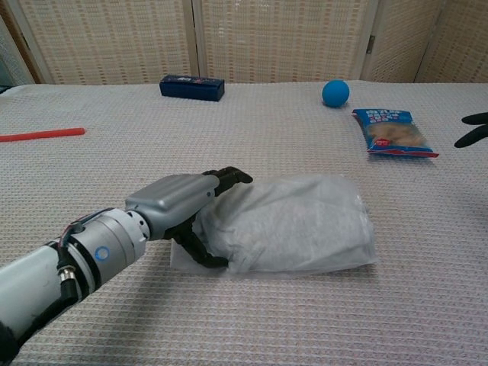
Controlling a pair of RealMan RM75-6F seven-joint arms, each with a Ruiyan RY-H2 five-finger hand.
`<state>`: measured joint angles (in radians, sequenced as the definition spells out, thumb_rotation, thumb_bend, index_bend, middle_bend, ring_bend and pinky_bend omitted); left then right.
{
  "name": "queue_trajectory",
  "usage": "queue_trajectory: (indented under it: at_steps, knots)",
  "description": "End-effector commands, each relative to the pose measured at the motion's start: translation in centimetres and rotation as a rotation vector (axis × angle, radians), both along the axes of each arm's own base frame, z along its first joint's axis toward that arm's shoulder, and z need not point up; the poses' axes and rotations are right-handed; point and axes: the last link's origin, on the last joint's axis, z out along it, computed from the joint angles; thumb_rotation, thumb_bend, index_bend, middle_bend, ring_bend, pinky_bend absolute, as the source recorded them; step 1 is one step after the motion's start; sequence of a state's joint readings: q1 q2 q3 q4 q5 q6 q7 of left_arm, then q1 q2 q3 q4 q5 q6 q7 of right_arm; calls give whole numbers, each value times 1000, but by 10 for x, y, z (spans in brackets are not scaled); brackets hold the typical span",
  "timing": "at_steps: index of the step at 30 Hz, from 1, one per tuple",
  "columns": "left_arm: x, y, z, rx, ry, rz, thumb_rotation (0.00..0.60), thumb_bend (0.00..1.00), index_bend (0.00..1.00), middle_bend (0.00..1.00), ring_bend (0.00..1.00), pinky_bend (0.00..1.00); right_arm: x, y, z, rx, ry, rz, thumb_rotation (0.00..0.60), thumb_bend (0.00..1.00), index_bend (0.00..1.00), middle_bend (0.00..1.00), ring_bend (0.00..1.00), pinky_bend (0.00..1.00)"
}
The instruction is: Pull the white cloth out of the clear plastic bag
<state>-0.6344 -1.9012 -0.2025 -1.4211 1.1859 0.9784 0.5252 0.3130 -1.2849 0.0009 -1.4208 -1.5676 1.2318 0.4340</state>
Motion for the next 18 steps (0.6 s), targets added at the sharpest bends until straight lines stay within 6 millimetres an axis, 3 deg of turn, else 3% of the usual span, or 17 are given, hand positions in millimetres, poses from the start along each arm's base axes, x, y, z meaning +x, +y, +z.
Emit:
queue_trajectory:
  at_steps: [1, 3, 5, 10, 13, 18]
  knots:
    - [-1, 0, -2, 0, 13, -2, 600, 0, 73, 32, 0, 146, 0, 0, 1, 0, -1, 1, 600, 195, 202, 0, 0, 0]
    - [-2, -1, -4, 9, 18, -5, 600, 0, 180, 120, 18, 156, 1, 1, 1, 1, 0, 2, 600, 196, 199, 0, 0, 0]
    - [-4, -3, -7, 10, 20, -4, 600, 1, 252, 222, 98, 211, 1, 1, 0, 3, 1, 1, 600, 195, 197, 0, 0, 0]
    - [-8, -3, -11, 36, 27, -18, 600, 99, 406, 457, 353, 500, 1, 2, 1, 3, 4, 0, 600, 196, 187, 0, 0, 0]
    - [-10, -4, -13, 44, 30, -26, 600, 182, 481, 534, 429, 612, 1, 2, 1, 1, 7, -2, 600, 196, 187, 0, 0, 0]
    - [-10, -7, -7, 63, 24, -50, 600, 331, 562, 618, 503, 680, 0, 3, -5, 19, 24, -3, 600, 195, 185, 0, 0, 0]
